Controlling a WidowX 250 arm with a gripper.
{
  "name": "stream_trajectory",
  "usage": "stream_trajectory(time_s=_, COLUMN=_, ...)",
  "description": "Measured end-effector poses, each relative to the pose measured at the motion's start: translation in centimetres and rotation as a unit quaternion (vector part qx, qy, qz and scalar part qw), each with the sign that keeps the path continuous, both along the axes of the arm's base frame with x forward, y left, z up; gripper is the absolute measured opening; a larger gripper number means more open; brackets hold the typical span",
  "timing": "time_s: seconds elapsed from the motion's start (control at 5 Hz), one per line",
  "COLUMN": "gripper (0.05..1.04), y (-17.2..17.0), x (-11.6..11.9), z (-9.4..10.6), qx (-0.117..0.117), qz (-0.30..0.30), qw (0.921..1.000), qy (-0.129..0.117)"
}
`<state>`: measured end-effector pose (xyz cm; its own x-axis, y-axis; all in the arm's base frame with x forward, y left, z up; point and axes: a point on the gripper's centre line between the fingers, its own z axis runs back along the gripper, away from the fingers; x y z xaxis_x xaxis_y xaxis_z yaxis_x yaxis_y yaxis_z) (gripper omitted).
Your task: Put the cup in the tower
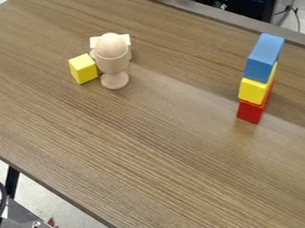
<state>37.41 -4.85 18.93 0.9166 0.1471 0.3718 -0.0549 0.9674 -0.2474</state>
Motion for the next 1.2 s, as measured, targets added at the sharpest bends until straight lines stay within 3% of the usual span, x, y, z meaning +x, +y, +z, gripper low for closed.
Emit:
stream_trajectory(time_s=0.2, gripper=0.999, y=0.0, x=0.0, z=-1.5, qx=0.002, qz=0.000, qw=0.9998, qy=0.022)
stream_trajectory(time_s=0.6, gripper=1.000, y=4.7, x=1.3, z=-3.6, qx=0.024, qz=0.095, qw=0.9941, qy=0.046)
stream_trajectory(time_s=0.8, gripper=0.999, y=8.2, x=1.9, z=-3.8, qx=0.079, qz=0.143, qw=0.9854, qy=0.046)
stream_trajectory(time_s=1.0, gripper=0.999, y=11.2, x=1.3, z=-4.1, qx=0.136, qz=0.155, qw=0.9772, qy=0.051)
stream_trajectory(time_s=1.2, gripper=1.000, y=13.0, x=-1.0, z=-5.3, qx=0.184, qz=0.145, qw=0.9691, qy=0.077)
